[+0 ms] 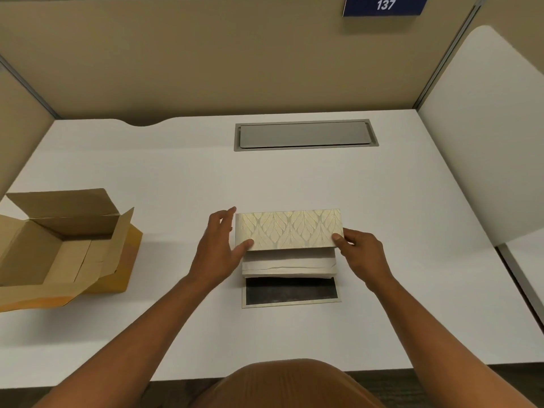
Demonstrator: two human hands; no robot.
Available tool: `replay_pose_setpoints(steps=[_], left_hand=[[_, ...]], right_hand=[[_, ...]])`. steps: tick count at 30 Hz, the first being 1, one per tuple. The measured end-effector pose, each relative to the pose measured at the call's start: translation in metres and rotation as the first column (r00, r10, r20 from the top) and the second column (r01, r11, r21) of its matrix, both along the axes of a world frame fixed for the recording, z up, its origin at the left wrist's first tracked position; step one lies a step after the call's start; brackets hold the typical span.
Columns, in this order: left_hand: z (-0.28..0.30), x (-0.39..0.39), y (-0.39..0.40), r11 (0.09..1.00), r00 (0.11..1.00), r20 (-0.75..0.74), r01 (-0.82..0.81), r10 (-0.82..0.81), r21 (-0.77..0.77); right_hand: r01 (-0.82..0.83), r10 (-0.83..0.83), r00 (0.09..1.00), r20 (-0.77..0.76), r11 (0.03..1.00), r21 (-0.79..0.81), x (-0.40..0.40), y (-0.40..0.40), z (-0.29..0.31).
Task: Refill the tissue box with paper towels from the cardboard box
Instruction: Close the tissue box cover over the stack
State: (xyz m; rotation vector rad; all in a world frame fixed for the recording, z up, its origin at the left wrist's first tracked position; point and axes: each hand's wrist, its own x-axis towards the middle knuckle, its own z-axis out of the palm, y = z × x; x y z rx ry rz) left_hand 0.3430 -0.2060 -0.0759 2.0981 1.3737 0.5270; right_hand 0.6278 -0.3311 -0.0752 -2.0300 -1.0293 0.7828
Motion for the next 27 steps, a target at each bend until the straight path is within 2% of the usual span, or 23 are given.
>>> replay_pose_setpoints(steps=[2,3,4,5,6,7,8,10,11,13,14,16,21,27], left_hand=[[0.003,-0.002,-0.021,0.93,0.994,-0.033,0.111,-0.106,0.35],[0.003,-0.002,-0.033,0.88,0.977,-0.056,0.211,-0.207,0.425],[0.0,-0.001,-0.048,0.848,0.943,-0.088,0.329,-0.322,0.415],[-0.004,0.001,-0.063,0.841,0.899,-0.117,0.436,-0.421,0.322],[-0.008,0.005,-0.08,0.855,0.868,-0.123,0.495,-0.481,0.151],[-0.013,0.01,-0.095,0.871,0.867,-0.087,0.488,-0.491,-0.054],[-0.019,0.016,-0.107,0.866,0.893,-0.028,0.428,-0.449,-0.259],[-0.029,0.032,-0.119,0.761,0.957,0.129,0.284,-0.259,-0.583],[-0.031,0.04,-0.12,0.658,0.967,0.225,0.245,-0.117,-0.712],[-0.032,0.056,-0.117,0.412,0.899,0.366,0.247,0.24,-0.877],[-0.031,0.063,-0.115,0.323,0.839,0.383,0.266,0.387,-0.908],[-0.031,0.071,-0.112,0.257,0.752,0.382,0.286,0.537,-0.923],[-0.036,0.075,-0.117,0.209,0.622,0.379,0.33,0.685,-0.92],[-0.04,0.074,-0.121,0.207,0.562,0.404,0.381,0.722,-0.901]], right_hand=[[-0.01,0.01,1.0,-0.006,1.0,0.007,0.001,-0.002,0.0],[-0.01,0.01,1.0,-0.011,1.0,0.008,0.001,-0.004,0.0],[-0.006,0.007,1.0,-0.018,1.0,0.006,0.001,-0.005,-0.001],[-0.001,0.001,1.0,-0.025,1.0,0.005,0.002,-0.005,-0.001],[0.005,-0.005,0.999,-0.033,1.0,0.003,0.002,-0.006,-0.002],[0.009,-0.009,0.999,-0.04,1.0,0.002,0.003,-0.006,-0.003],[0.011,-0.011,0.999,-0.048,1.0,0.001,0.003,-0.007,-0.003],[0.01,-0.01,0.998,-0.06,1.0,-0.001,0.003,-0.007,-0.004],[0.008,-0.008,0.998,-0.061,1.0,-0.003,0.003,-0.008,-0.003],[-0.001,0.001,0.998,-0.056,1.0,-0.002,0.004,-0.01,-0.003],[-0.007,0.007,0.999,-0.054,1.0,0.001,0.004,-0.011,-0.004],[-0.02,0.02,0.998,-0.052,1.0,0.004,0.004,-0.015,-0.005],[-0.075,0.075,0.996,-0.037,0.997,0.013,0.002,-0.027,-0.01],[-0.127,0.128,0.992,-0.019,0.991,0.038,0.002,-0.04,-0.014]])
